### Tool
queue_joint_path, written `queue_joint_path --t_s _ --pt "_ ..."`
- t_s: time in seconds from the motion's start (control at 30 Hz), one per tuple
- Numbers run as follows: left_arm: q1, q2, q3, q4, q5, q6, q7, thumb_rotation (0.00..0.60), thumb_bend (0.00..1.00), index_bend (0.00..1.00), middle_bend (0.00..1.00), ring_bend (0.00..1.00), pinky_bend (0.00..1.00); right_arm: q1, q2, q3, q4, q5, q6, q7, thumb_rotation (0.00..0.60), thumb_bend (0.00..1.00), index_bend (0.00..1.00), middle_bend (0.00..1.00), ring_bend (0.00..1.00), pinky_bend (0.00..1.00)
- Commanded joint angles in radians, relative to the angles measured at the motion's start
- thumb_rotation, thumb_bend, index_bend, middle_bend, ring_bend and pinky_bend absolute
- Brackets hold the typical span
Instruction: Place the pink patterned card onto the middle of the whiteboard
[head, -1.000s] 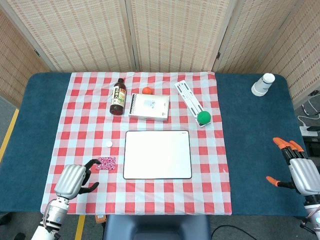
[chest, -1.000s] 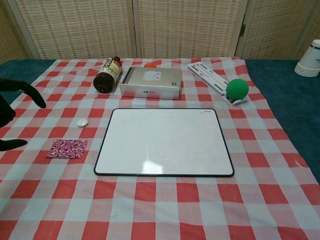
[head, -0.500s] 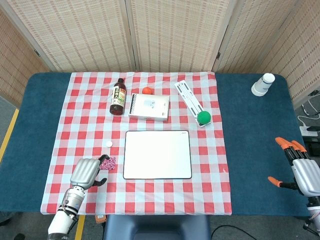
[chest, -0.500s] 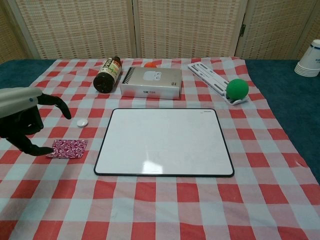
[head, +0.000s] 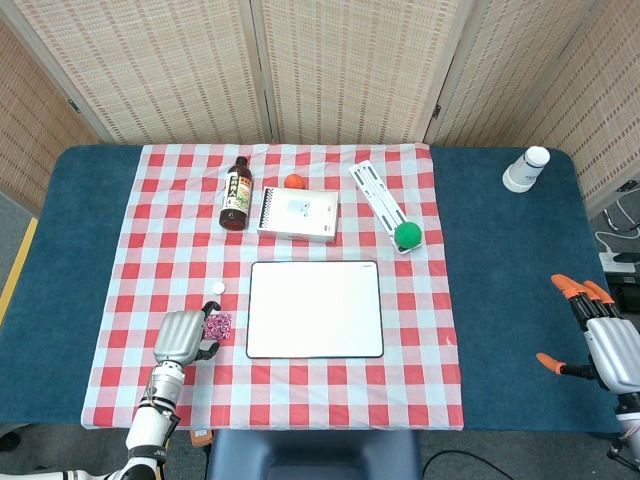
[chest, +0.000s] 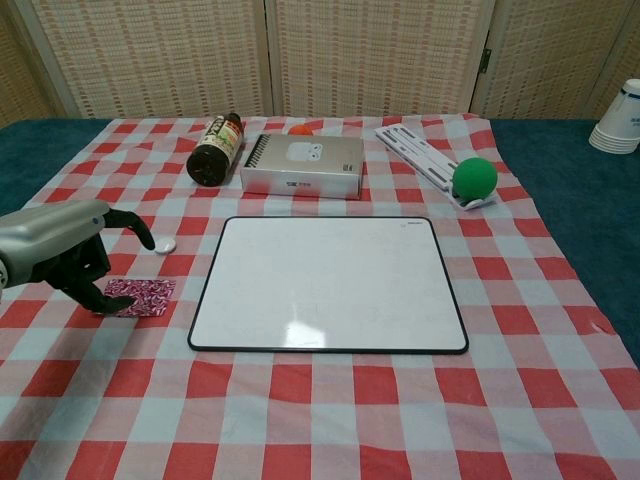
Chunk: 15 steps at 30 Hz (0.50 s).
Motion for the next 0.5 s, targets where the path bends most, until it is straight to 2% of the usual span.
queue_joint_path --t_s 0.03,0.5 --pt "-0.013 -0.006 0.012 0.032 -0.002 -0.010 0.002 0.600 0.28 0.29 0.96 1.00 1.00 0.001 -0.001 0.000 0.001 -0.001 0.000 -0.001 0.600 0.00 0.05 0.08 0.00 0.07" --pt "-0.063 -0.019 0.031 0.121 -0.055 -0.054 0.041 0.600 0.28 0.29 0.96 1.00 1.00 0.002 0.008 0.004 -0.008 0.010 -0.005 0.000 0.600 0.00 0.05 0.08 0.00 0.07"
